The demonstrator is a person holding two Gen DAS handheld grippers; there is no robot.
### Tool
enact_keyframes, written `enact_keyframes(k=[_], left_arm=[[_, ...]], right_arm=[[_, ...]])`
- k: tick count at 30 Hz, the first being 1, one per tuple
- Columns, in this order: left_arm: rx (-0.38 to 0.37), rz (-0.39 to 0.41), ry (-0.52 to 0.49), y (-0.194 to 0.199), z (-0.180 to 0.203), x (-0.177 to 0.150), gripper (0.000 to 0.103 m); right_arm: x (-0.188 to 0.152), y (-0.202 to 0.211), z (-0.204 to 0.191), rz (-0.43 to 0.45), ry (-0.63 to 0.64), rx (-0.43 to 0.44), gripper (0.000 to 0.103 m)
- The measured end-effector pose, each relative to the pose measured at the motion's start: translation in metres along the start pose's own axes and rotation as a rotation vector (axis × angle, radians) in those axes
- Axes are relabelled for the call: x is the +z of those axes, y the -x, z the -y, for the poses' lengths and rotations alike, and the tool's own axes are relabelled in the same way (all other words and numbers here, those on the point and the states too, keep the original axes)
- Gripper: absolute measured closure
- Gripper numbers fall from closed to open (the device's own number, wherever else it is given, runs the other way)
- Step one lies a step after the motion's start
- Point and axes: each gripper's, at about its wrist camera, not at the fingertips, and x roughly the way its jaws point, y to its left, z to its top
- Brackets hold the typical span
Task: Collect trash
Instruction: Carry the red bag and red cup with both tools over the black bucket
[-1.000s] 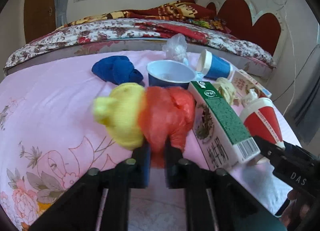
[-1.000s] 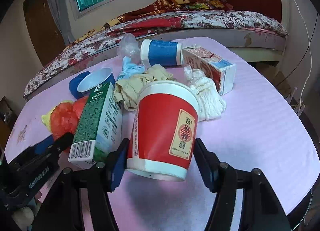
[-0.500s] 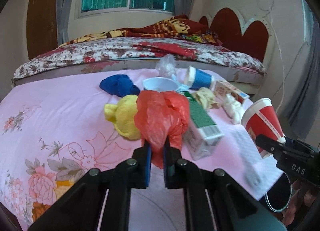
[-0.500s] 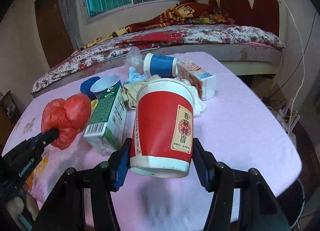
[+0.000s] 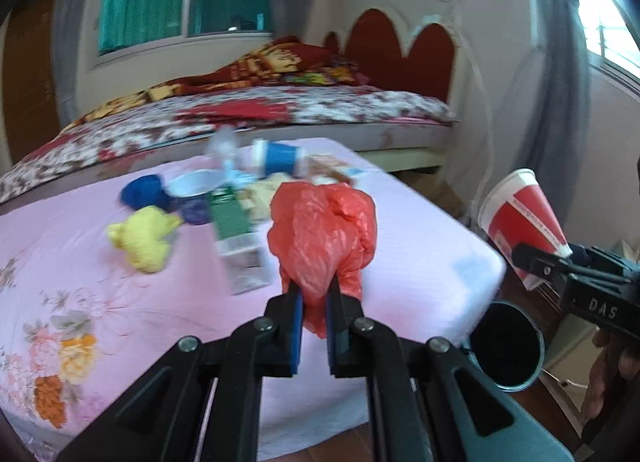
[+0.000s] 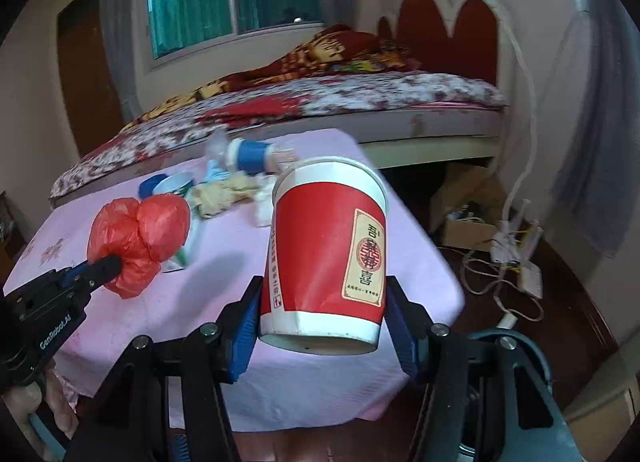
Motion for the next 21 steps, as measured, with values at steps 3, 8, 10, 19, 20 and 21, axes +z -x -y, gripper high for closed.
enact_keyframes(k=[3, 8, 10, 19, 20, 21], left_arm=[[-0.05, -0.003, -0.034, 0.0, 0.027, 0.001, 0.093], [-0.122, -0.022, -0.085, -0.006, 0.071, -0.002, 0.093], [-0.151, -0.034, -0.108, -0.009, 0.089, -0.004, 0.093], [-0.248, -0.093, -0.194, -0.022, 0.156, -0.021, 0.093], [-0.255, -0.098, -0.199, -0.024, 0.162, -0.023, 0.093], [-0.265, -0.107, -0.206, -0.027, 0.168, -0.025, 0.093]], right_arm=[[-0.01, 0.018, 0.032, 0.001, -0.01, -0.047, 0.043], [-0.029, 0.036, 0.082, -0.009, -0.074, -0.104, 0.043], [-0.039, 0.043, 0.1, -0.014, -0.09, -0.127, 0.043], [-0.079, 0.05, 0.161, -0.06, -0.155, -0.194, 0.043], [-0.082, 0.049, 0.164, -0.065, -0.157, -0.199, 0.043], [-0.088, 0.05, 0.17, -0.072, -0.161, -0.208, 0.043]])
